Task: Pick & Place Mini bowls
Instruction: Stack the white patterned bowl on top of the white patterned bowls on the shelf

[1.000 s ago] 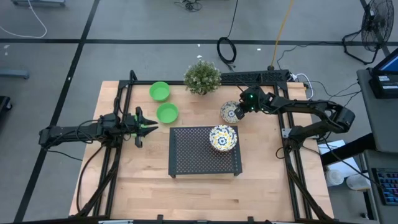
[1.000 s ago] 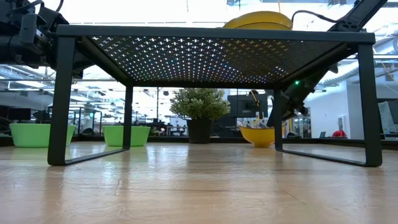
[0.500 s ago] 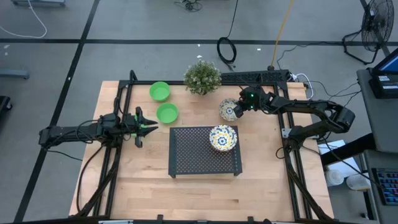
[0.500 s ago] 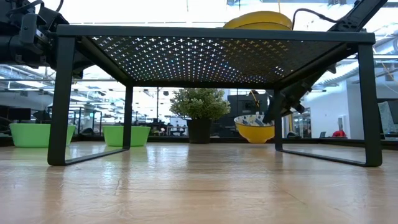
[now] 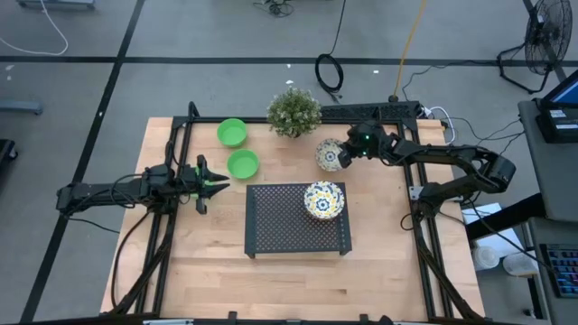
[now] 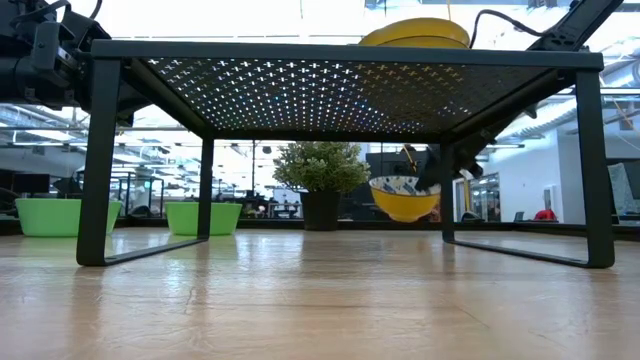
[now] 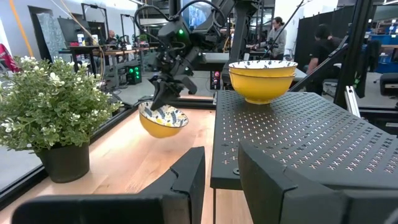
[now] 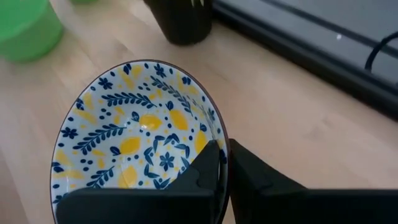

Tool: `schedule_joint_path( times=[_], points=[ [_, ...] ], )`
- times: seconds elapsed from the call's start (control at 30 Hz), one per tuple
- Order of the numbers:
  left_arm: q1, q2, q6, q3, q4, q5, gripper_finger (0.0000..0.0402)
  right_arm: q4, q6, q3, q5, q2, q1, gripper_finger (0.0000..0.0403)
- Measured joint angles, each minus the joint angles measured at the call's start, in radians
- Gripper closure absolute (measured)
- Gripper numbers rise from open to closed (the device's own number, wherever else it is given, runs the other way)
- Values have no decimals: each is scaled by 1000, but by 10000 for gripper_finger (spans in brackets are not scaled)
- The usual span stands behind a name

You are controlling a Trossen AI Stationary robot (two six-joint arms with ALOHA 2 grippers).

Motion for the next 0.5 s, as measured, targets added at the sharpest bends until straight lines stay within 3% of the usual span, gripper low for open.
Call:
schedule_joint_path(
  times=[0.5],
  points=[
    [0,0,0,0,0,0,302,136,-23,1,-1,0,0,392]
  ],
)
